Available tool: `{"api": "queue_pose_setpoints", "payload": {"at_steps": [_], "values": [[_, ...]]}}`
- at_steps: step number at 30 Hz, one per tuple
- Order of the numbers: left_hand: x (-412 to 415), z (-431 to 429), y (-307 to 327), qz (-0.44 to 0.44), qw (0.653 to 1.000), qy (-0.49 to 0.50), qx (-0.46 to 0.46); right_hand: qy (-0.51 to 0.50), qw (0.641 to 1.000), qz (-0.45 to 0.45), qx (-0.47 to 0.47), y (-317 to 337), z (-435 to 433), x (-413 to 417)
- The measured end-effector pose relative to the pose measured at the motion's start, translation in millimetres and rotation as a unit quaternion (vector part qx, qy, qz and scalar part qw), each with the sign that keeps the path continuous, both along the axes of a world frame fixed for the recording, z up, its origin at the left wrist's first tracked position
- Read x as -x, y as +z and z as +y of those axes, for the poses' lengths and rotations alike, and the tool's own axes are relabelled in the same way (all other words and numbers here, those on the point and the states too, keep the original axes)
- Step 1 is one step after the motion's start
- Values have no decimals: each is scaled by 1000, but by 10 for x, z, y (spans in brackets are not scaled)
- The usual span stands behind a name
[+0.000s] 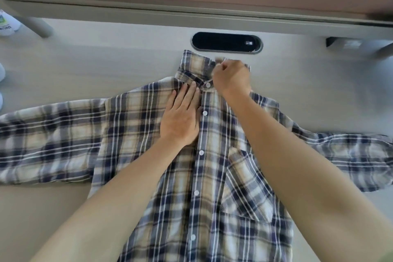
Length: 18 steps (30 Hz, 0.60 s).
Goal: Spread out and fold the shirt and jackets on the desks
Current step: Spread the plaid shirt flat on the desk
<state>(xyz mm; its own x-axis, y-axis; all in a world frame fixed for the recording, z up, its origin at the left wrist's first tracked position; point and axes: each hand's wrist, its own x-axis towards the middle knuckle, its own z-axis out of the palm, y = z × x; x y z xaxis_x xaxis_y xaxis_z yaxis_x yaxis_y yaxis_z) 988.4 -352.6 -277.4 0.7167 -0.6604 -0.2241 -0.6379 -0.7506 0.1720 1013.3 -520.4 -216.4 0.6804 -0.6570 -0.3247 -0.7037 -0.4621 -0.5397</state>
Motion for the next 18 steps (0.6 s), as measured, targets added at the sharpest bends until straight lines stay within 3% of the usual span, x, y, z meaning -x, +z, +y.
{"api": "queue_pose_setpoints", "payload": {"at_steps": [5,10,16,18], "values": [[-1,-6,17,11,999,21,44,95,983,-9,154,-233,-22,118],[-57,5,18,1,1000,25,4,189,948,30,254,-301,69,565],[-309,-34,3,-9,999,26,-36,260,931,138,217,-536,-26,1053],[-349,-59,-17,-16,999,27,-34,279,925,136,219,-585,-159,968]]}}
